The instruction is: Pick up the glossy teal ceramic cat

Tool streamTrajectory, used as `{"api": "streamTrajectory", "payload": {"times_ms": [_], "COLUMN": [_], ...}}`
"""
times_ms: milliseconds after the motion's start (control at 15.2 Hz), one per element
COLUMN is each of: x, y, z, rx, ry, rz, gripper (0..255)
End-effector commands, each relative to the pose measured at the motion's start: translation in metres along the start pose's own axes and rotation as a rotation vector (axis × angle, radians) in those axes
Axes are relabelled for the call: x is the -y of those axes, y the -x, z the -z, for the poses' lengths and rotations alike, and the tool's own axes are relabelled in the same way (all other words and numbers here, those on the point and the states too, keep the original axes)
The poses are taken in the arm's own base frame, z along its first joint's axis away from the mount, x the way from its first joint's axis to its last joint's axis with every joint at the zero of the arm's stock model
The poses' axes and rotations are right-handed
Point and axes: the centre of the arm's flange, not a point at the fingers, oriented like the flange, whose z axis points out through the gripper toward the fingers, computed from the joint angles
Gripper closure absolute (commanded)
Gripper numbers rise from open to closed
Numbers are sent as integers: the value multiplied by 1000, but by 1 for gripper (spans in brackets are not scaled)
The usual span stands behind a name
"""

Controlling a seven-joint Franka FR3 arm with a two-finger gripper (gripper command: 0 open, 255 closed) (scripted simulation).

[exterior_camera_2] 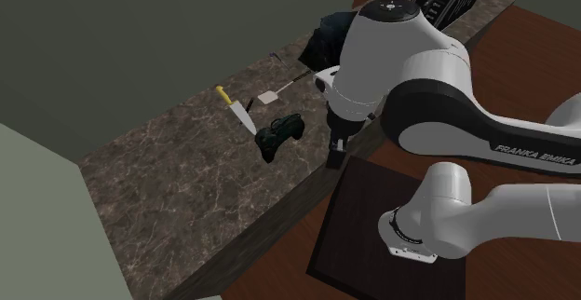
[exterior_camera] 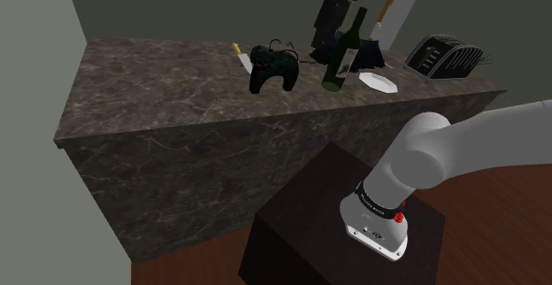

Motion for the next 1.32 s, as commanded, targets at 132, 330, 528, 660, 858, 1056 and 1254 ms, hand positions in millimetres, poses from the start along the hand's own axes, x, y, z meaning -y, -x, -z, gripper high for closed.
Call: {"api": "streamTrajectory", "payload": {"times_ms": [132,330,528,660,858,1056,1254], "x": [-18,-43,-65,-79,-98,-113,-121], "y": [-10,-27,-48,-64,-89,-117,-134], "z": [-12,-28,-44,-54,-69,-84,-97], "rx": [8,21,33,41,53,66,73], "ry": [29,72,115,144,187,230,256], "rz": [96,240,384,480,624,769,853], "gripper": [0,0,0,0,0,0,0]}}
